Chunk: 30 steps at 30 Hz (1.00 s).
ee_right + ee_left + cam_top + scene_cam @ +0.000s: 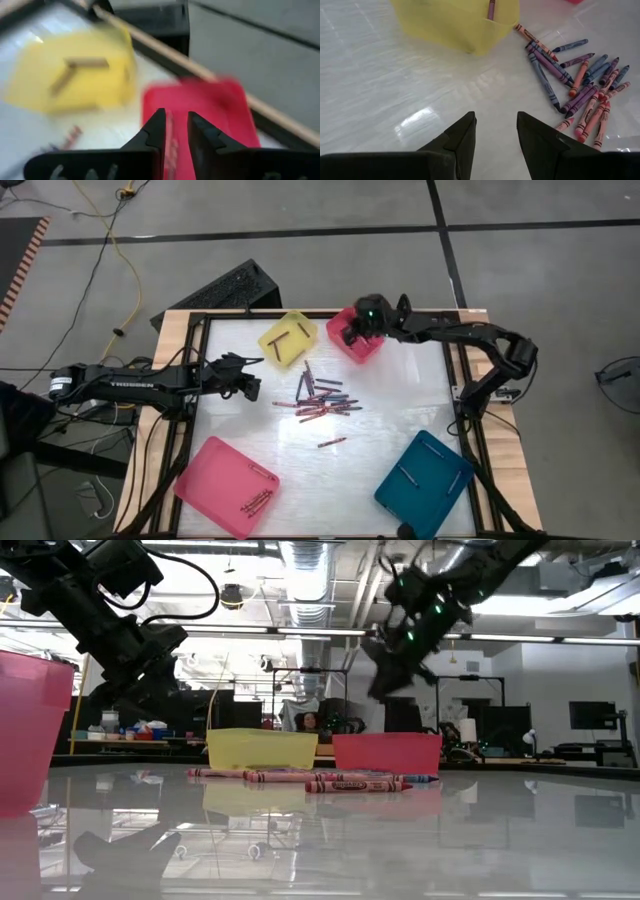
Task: Sort crayons
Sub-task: Put the pink crayon into the red bin, then put the blue crayon into the blue bin
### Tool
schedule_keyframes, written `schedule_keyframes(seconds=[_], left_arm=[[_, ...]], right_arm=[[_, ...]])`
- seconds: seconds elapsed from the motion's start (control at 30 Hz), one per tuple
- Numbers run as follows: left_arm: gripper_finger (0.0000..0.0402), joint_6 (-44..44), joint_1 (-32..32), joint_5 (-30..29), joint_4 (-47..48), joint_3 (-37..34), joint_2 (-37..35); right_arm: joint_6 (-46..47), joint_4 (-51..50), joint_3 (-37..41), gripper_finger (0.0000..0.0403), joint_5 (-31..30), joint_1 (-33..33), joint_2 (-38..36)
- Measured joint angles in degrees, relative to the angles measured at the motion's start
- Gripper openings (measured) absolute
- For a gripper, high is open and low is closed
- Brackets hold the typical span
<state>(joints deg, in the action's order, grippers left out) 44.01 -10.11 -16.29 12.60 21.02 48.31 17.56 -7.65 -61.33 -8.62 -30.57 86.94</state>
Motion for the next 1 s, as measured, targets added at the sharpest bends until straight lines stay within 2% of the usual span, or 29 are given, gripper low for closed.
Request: schedule_keyframes(seconds=[0.2, 0.47, 0.6, 0.83, 1.0], left_arm=[[0.0133, 0.0, 0.0, 0.0, 0.0, 0.0, 0.0], [0.0133, -0.4, 0.0, -0.5, 0.0, 0.0, 0.0], [0.0133, -0.3, 0.0, -0.5, 0.0, 0.0, 0.0], [0.0133, -0.3, 0.0, 0.0, 0.0, 0.0, 0.0], [0.0133, -0.3, 0.0, 0.5, 0.0, 0.0, 0.0]], right_arm=[[-7.9, -2.7, -9.1, 0.0077, 7.1, 5.5, -0.1], [-22.2, -7.3, -10.6, 0.0077, 6.1, 16.4, 1.7], [-22.7, -9.2, -10.5, 0.0077, 2.9, 18.8, 6.6], [-22.6, -10.4, -10.5, 0.0077, 2.6, 18.9, 14.9], [-22.5, -11.2, -10.5, 0.0077, 2.7, 18.9, 18.0]])
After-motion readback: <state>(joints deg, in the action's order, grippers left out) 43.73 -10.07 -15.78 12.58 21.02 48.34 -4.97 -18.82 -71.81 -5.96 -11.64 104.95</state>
